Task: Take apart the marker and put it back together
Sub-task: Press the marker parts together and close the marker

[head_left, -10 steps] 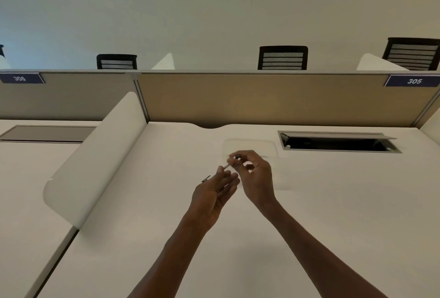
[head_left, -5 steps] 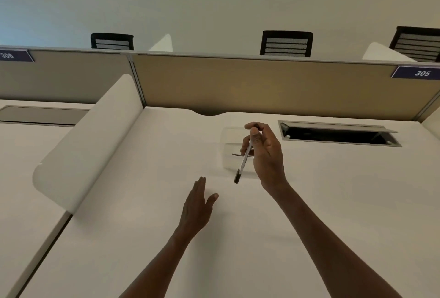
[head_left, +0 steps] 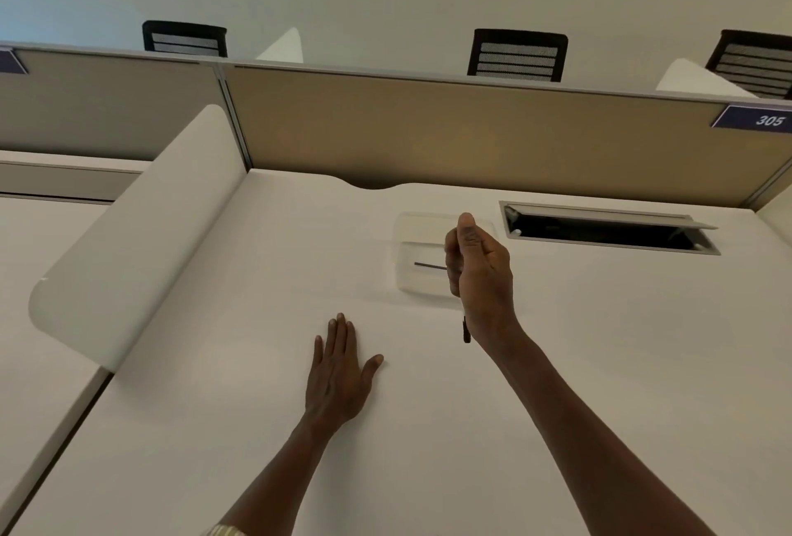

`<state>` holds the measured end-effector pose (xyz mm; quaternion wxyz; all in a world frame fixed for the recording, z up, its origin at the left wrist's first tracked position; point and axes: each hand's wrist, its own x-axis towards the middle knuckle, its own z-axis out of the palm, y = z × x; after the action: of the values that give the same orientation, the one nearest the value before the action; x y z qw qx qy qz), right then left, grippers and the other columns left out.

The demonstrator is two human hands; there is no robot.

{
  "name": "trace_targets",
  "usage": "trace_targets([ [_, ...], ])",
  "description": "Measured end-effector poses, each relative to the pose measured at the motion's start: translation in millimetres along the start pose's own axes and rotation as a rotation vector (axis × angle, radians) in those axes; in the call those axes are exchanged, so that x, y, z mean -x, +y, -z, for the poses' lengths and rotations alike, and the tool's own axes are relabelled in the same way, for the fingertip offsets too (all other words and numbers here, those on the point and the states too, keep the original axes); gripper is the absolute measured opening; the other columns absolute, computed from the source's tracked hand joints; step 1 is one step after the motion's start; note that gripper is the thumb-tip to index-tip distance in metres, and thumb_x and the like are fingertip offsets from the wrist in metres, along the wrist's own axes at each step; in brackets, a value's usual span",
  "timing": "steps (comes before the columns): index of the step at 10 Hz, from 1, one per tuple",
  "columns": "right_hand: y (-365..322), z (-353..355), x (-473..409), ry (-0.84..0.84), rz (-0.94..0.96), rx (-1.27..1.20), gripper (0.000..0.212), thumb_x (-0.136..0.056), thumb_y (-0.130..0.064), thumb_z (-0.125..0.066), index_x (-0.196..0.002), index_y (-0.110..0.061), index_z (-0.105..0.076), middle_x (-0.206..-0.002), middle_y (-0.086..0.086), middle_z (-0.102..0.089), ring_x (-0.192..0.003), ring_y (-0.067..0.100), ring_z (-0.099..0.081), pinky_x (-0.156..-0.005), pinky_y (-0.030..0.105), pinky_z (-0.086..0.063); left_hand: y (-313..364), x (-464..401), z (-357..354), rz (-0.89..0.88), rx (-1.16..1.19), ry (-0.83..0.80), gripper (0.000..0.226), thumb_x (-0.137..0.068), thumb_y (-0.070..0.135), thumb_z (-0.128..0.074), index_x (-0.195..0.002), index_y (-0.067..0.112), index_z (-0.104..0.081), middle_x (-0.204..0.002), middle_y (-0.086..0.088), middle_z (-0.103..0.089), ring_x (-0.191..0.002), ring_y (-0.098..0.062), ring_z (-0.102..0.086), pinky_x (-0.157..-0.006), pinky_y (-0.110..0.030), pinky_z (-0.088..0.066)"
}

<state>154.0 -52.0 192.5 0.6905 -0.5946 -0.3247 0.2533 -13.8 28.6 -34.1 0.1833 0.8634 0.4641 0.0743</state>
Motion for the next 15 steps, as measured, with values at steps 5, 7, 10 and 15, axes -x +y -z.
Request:
trace_targets([
  [5, -3.1, -7.7, 0.3, 0.023, -0.157, -0.288, 0.042, -0.085, -0.036, -0.037, -0.044, -0.027, -0.029, -0.048, -0.012, -0.017, -0.04, 0.009, -0.009, -0.043, 0.018, -0.007, 0.3, 2.8, 0.9, -0.005, -0.022, -0.002, 0.083, -0.098, 0.061, -0.024, -0.154, 0.005, 0.002, -0.165, -0.007, 0.008, -0.151, -0.018, 0.011, -0.124, -0.039, 0.002],
  [7, -3.4, -8.4, 1.0, 0.043, -0.169, -0.255, 0.037, -0.082, -0.035, -0.035, -0.048, -0.027, -0.022, -0.047, -0.01, -0.015, -0.04, 0.009, -0.008, -0.042, 0.013, -0.011, -0.3, 1.9, 0.5, 0.001, -0.024, -0.012, 0.084, -0.097, 0.061, -0.023, -0.154, 0.005, 0.003, -0.165, -0.007, 0.009, -0.151, -0.017, 0.012, -0.124, -0.038, 0.003],
  [10, -4.1, -9.3, 0.8, 0.019, -0.158, -0.232, 0.034, -0.082, -0.034, -0.034, -0.053, -0.023, -0.021, -0.045, -0.01, -0.017, -0.039, 0.008, -0.009, -0.041, 0.012, -0.012, -0.8, 1.6, -0.1, 0.002, 0.003, -0.009, 0.084, -0.097, 0.062, -0.025, -0.154, 0.006, 0.004, -0.164, -0.006, 0.01, -0.151, -0.017, 0.013, -0.124, -0.038, 0.004],
  [15, -3.7, -12.2, 3.9, -0.01, -0.146, -0.199, 0.032, -0.082, -0.034, -0.033, -0.055, -0.023, -0.021, -0.046, -0.009, -0.015, -0.039, 0.008, -0.008, -0.041, 0.012, -0.011, -1.0, 0.9, -0.9, 0.001, -0.005, -0.004, 0.085, -0.097, 0.062, -0.024, -0.154, 0.006, 0.004, -0.164, -0.006, 0.01, -0.151, -0.017, 0.013, -0.123, -0.037, 0.006],
])
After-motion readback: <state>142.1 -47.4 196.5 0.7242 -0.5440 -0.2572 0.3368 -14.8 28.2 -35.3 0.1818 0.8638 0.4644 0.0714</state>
